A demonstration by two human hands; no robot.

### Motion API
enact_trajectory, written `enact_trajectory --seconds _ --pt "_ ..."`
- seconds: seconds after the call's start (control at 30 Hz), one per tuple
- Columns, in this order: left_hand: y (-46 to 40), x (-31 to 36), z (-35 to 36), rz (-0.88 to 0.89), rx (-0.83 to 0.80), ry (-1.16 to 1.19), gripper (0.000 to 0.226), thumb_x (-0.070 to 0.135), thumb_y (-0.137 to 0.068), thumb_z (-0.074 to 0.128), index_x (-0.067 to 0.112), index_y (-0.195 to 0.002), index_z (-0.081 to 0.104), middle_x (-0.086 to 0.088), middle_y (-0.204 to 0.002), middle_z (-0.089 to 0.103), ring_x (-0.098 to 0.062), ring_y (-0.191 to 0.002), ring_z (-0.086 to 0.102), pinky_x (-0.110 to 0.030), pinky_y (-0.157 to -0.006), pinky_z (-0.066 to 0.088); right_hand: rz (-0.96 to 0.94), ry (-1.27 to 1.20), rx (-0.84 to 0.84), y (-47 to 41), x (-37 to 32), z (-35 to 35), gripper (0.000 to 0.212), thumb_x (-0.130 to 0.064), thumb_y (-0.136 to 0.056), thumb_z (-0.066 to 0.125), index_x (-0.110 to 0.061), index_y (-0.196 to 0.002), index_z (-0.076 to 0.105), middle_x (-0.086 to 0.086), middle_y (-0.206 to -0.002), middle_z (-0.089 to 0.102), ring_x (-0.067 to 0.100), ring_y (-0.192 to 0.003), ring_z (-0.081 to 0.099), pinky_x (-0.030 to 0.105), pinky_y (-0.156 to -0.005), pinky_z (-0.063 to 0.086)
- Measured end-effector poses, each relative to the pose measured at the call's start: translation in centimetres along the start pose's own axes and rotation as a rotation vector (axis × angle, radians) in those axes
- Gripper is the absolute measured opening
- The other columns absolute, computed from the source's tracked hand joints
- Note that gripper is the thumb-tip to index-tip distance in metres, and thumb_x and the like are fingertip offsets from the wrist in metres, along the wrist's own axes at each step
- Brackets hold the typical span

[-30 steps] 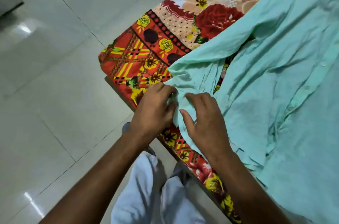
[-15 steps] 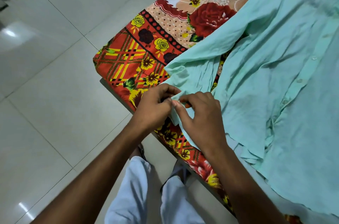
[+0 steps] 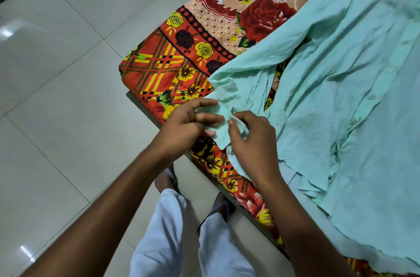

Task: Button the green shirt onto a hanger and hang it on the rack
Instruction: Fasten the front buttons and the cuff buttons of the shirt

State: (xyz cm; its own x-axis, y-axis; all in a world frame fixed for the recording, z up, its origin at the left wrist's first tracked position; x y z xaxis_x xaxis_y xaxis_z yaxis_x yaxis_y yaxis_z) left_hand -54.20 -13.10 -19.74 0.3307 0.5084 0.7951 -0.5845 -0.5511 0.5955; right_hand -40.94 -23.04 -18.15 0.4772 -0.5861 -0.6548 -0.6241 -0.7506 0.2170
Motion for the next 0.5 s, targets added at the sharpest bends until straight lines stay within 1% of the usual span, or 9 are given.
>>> enact_trajectory --seconds 0.07,0.1,0.13,0.17,0.23,0.3,0.33,0.43,0.5 --pt "0.0 0.7 -0.8 0.198 0.223 -0.343 0.033 -0.003 -0.095 0.059 0.012 -0.123 0.068 -0.001 -0.101 0.077 -0.012 -0.096 0.073 -0.031 -0.081 0.063 0.123 -0.159 0.012 -0.2 0.7 -0.4 0.017 -0.03 -0.098 0.064 -0.018 -0.104 0.074 -0.006 -0.094 0.074 0.014 -0.09 0.067 0.043 -0.083 0.056" --pt "0.0 1.0 -0.7 0.263 0.283 -0.488 0.025 0.006 -0.092 0.067 0.013 -0.116 0.072 0.003 -0.097 0.076 -0.008 -0.091 0.071 -0.028 -0.078 0.061 0.168 -0.216 0.004 -0.3 0.9 -0.5 0.015 -0.029 -0.098 0.064 -0.018 -0.101 0.074 -0.006 -0.09 0.074 0.012 -0.086 0.068 0.042 -0.081 0.057" --pt "-0.1 1.2 -0.3 0.3 0.301 -0.596 0.021 0.013 -0.089 0.073 0.014 -0.11 0.075 0.005 -0.095 0.075 -0.006 -0.087 0.069 -0.027 -0.076 0.059 0.198 -0.262 -0.008 -0.3 1.2 -0.6 0.014 -0.028 -0.098 0.065 -0.019 -0.099 0.075 -0.006 -0.088 0.075 0.011 -0.083 0.069 0.041 -0.08 0.058" --pt "-0.2 1.3 0.2 0.321 0.296 -0.689 0.018 0.016 -0.087 0.075 0.014 -0.105 0.076 0.004 -0.092 0.074 -0.008 -0.084 0.067 -0.027 -0.073 0.057 0.22 -0.302 -0.021 -0.4 1.3 -0.6 0.012 -0.028 -0.098 0.066 -0.019 -0.098 0.075 -0.006 -0.088 0.075 0.011 -0.083 0.071 0.041 -0.08 0.059" --pt "-0.4 1.5 1.1 0.332 0.294 -0.835 0.009 0.016 -0.085 0.075 0.013 -0.093 0.076 0.002 -0.087 0.072 -0.014 -0.08 0.065 -0.031 -0.068 0.054 0.255 -0.374 -0.047 -0.4 1.6 -0.5 0.011 -0.026 -0.097 0.068 -0.019 -0.1 0.077 -0.007 -0.092 0.077 0.011 -0.088 0.073 0.041 -0.085 0.061" --pt "-0.6 1.5 1.5 0.323 0.321 -0.891 0.003 0.014 -0.085 0.073 0.013 -0.087 0.074 0.001 -0.083 0.07 -0.017 -0.077 0.063 -0.035 -0.066 0.054 0.278 -0.424 -0.071 -0.2 1.9 -0.3 0.013 -0.024 -0.097 0.069 -0.018 -0.104 0.078 -0.006 -0.096 0.078 0.01 -0.094 0.074 0.04 -0.09 0.061" --pt "-0.5 1.4 1.6 0.316 0.331 -0.882 0.002 0.015 -0.085 0.072 0.013 -0.086 0.074 0.001 -0.083 0.07 -0.016 -0.076 0.062 -0.035 -0.065 0.053 0.287 -0.437 -0.082 -0.2 1.9 -0.3 0.015 -0.023 -0.097 0.069 -0.017 -0.107 0.078 -0.006 -0.099 0.079 0.01 -0.097 0.074 0.04 -0.092 0.06" --pt "-0.3 1.2 1.5 0.297 0.344 -0.734 0.005 0.02 -0.087 0.074 0.015 -0.084 0.073 0.007 -0.08 0.069 -0.008 -0.074 0.062 -0.025 -0.063 0.049 0.3 -0.457 -0.108 -0.3 1.9 -0.1 0.019 -0.02 -0.096 0.07 -0.016 -0.114 0.077 -0.005 -0.106 0.078 0.01 -0.103 0.073 0.04 -0.096 0.06" --pt "0.0 1.1 1.6 0.273 0.37 -0.632 0.005 0.02 -0.087 0.075 0.016 -0.084 0.074 0.009 -0.078 0.069 -0.005 -0.072 0.064 -0.024 -0.062 0.05 0.304 -0.472 -0.106 -0.3 1.8 -0.2 0.02 -0.019 -0.095 0.072 -0.016 -0.114 0.077 -0.005 -0.107 0.078 0.01 -0.103 0.073 0.039 -0.096 0.06"
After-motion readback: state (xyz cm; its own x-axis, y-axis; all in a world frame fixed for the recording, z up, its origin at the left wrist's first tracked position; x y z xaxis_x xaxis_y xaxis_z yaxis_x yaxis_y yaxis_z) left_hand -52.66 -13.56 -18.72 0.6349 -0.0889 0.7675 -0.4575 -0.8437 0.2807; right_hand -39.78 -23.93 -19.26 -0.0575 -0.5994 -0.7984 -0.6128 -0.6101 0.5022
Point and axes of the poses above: each hand's wrist, its own y-axis away from the middle knuckle, its own z-axis out of the palm, x = y × z, the point moved 6 cm from there along -y, towards the middle knuckle
